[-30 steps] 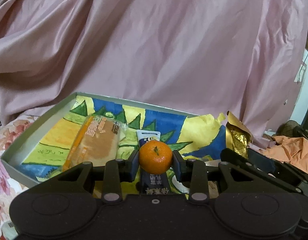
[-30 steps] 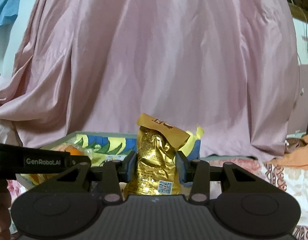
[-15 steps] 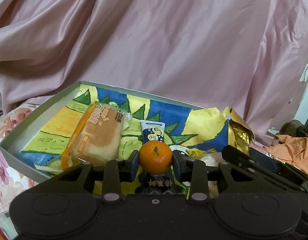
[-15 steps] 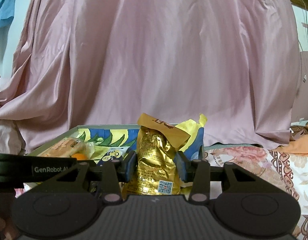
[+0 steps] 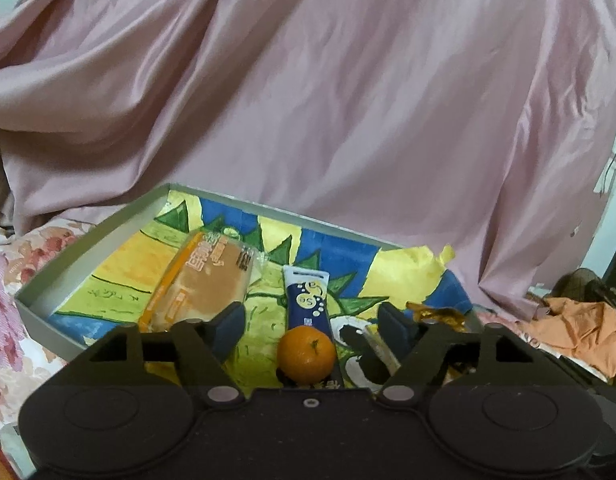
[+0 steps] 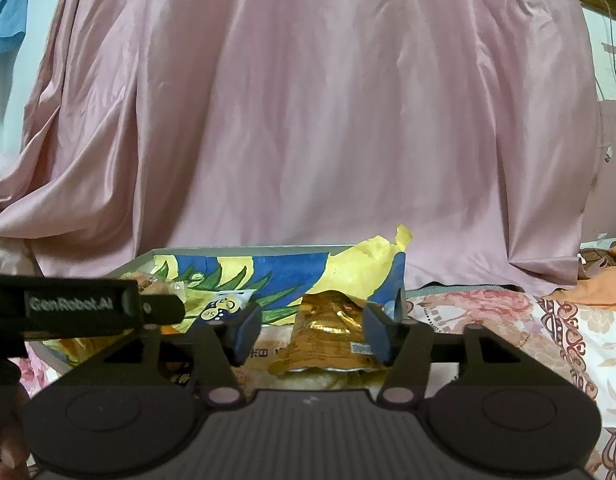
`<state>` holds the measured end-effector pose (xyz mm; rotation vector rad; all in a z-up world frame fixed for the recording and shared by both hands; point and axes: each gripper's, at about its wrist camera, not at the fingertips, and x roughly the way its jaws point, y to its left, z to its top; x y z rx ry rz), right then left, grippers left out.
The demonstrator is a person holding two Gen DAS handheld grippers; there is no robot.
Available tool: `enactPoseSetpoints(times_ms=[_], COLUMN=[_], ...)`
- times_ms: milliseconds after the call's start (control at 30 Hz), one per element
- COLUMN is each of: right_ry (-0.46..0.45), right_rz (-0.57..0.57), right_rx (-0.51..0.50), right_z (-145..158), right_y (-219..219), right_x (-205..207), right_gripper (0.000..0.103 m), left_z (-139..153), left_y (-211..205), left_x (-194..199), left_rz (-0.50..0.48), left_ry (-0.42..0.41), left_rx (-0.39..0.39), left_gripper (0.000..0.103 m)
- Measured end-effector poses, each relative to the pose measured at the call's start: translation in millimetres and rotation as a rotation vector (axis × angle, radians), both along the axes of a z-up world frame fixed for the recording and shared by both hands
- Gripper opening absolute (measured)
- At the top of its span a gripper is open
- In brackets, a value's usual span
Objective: Organize snacks
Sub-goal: 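Open both tools to drop the mandarin and gold bag into the tray, then move both tools back over the red snack pack and sausage tray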
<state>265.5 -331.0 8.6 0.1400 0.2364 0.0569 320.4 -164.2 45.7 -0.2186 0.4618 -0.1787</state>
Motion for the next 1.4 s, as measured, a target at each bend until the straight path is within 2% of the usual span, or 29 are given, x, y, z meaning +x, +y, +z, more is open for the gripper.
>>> enactPoseSetpoints(times_ms=[67, 100, 267, 467, 833, 1267, 1400], right_ry=[-0.007, -0.012, -0.04, -0.082, -0.15, -0.104, -0.057], right_rz=[0.001, 0.0, -0.005, -0.017, 0.005, 0.056, 0.092], right_rx=[-0.005, -0.008, -0.027, -0.033, -0.04, -0.111, -0.124], right_z=[1, 1, 7, 11, 18, 9, 5], right_y=[2, 2, 6, 9, 30, 60, 71], right_x=[-2, -4, -17, -41, -97, -156, -171], right_gripper=[0.075, 0.08, 0.09, 0.102, 0.103, 0.103, 0.103], left_z=[4, 6, 19, 32, 39, 16, 4], left_y=[-1, -1, 4, 15, 54, 99, 111], left_x=[-5, -8, -22, -45, -105, -174, -194], left_rz=[0.003, 0.005, 0.005, 0.03, 0.089, 0.11, 0.114], left_ry=[-0.021, -0.031, -0.07, -0.11, -0.143, -0.117, -0.091], left_rx=[0.006, 0.008, -0.009, -0.011, -0.004, 0.059, 0.071], left_gripper=[0.089, 0.091, 0.1, 0.102, 0.102, 0.102, 0.102])
